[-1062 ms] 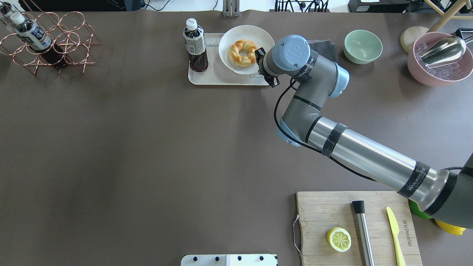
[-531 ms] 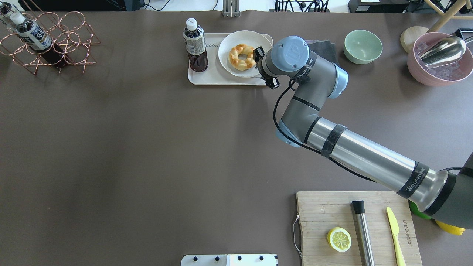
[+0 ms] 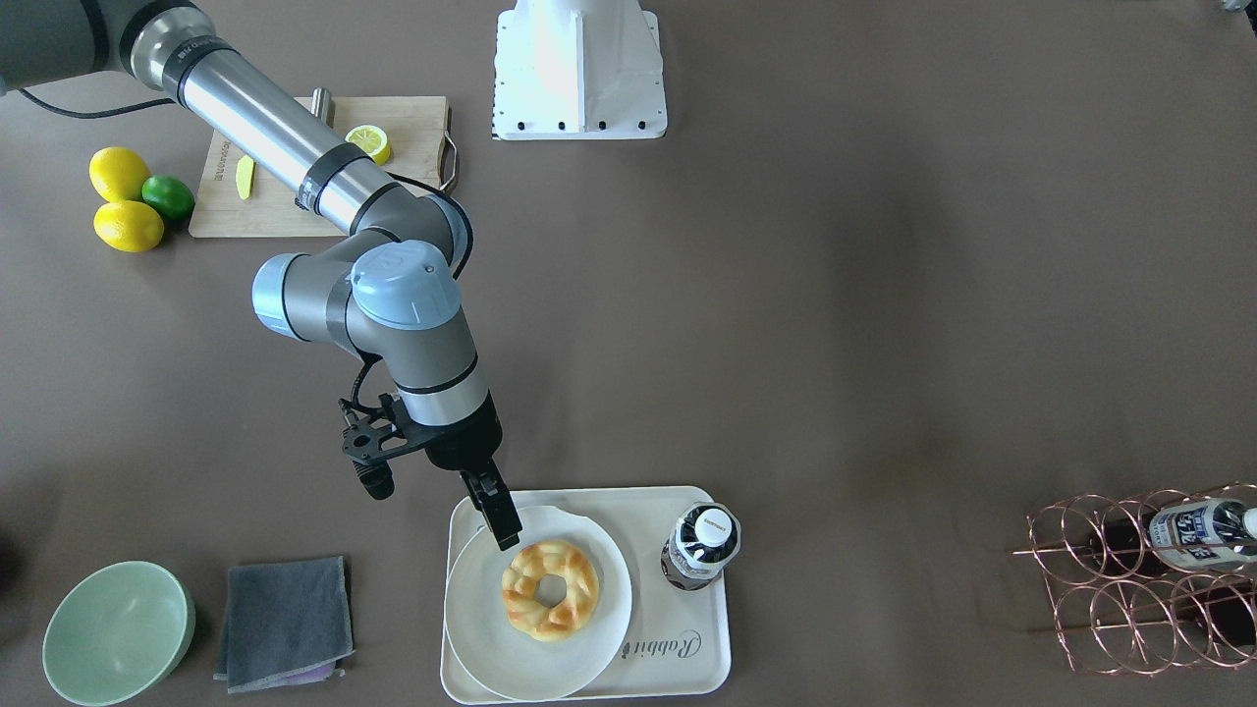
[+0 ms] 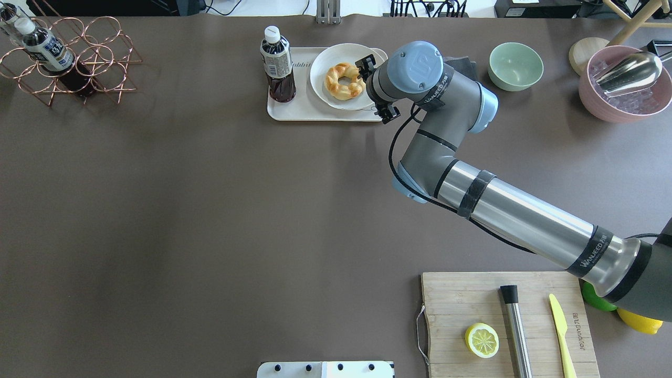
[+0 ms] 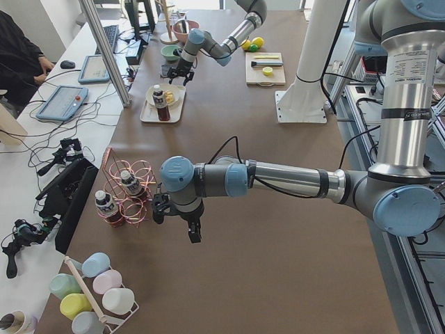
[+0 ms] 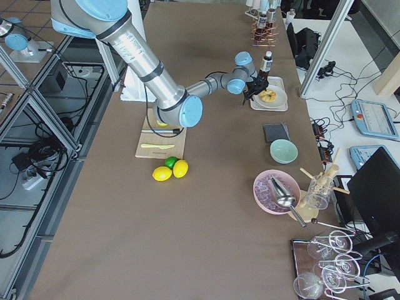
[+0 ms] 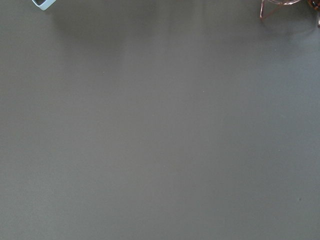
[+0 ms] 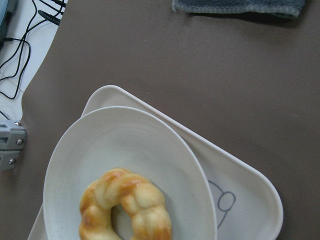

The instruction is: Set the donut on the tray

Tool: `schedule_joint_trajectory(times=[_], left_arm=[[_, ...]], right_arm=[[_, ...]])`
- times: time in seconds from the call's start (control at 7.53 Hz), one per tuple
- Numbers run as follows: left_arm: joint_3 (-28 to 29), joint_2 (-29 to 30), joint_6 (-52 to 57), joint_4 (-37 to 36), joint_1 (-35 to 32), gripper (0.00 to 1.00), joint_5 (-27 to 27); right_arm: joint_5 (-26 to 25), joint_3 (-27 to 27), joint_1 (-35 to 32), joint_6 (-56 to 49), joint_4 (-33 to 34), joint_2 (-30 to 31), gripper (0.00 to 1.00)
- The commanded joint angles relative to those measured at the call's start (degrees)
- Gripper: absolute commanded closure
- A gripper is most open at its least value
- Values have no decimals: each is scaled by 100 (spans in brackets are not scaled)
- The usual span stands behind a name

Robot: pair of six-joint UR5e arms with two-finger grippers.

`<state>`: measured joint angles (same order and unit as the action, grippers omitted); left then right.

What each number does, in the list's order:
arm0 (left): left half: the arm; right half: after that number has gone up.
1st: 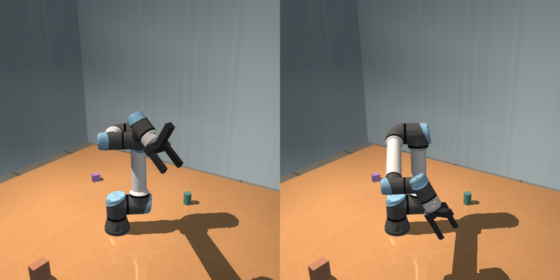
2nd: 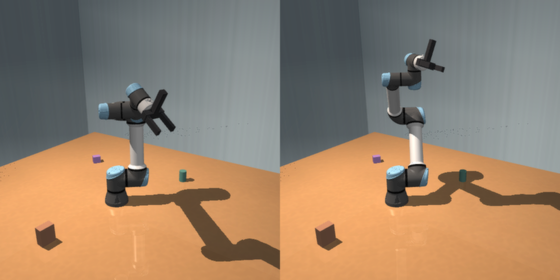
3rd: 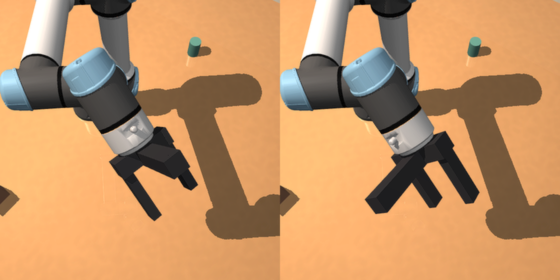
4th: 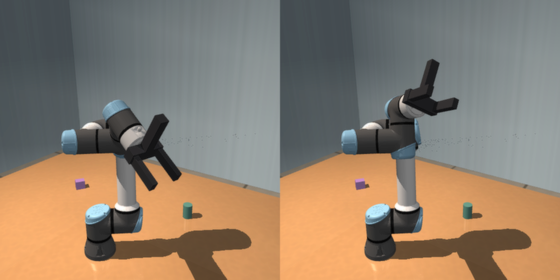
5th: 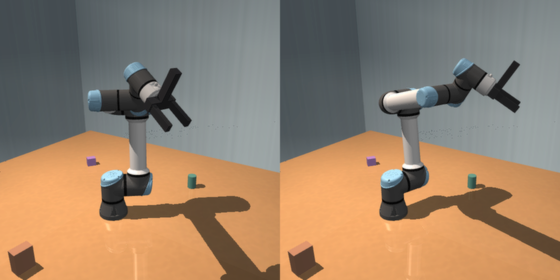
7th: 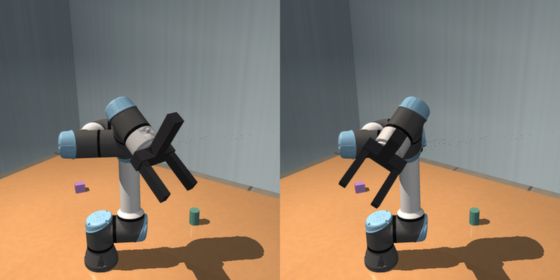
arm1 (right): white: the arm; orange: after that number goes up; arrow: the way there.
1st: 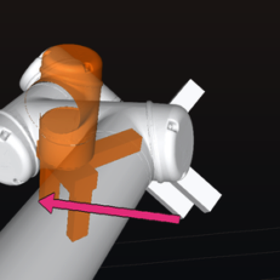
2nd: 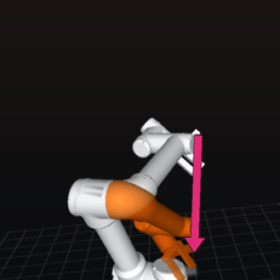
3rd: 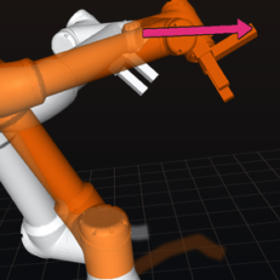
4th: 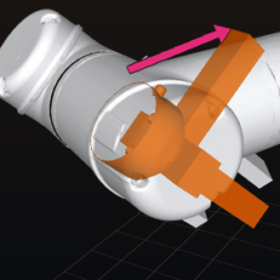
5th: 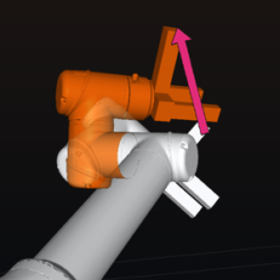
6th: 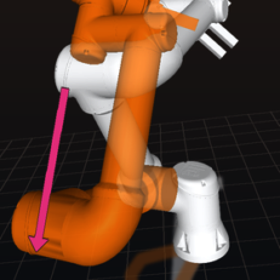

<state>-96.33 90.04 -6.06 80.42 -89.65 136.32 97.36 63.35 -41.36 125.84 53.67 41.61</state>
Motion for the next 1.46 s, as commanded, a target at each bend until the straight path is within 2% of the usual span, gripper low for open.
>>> schedule_joint_trajectory(times=[0.0, 0.13, 0.27, 0.53, 0.66, 1.06, 1.2, 1.33], left_arm=[[0, 14, 0, 9, 0, 2, 0], [0, 5, 0, 0, 0, 2, 0], [0, 5, 0, 9, 0, 2, 0], [0, 5, -9, 0, 0, 2, 0], [-9, 5, -9, 0, 0, 2, 0], [0, 5, -9, 0, 0, 2, 0], [0, 5, -9, 9, 0, 2, 0], [0, 14, -9, 9, 0, 2, 0]], right_arm=[[729, 624, -371, -164, 143, 145, 1], [758, 957, -390, -522, 448, 337, 1], [819, 1508, -416, -1100, 1026, 661, 1], [1371, 2651, -775, -2128, 2099, 1364, 1], [1469, 3196, -890, -2751, 2608, 1750, 1], [1470, 4367, -1163, -4570, 4767, 2254, 1], [1462, 4675, -1337, -5830, 5672, 2307, 1], [1444, 4791, -1748, -7209, 6290, 2430, 1]])
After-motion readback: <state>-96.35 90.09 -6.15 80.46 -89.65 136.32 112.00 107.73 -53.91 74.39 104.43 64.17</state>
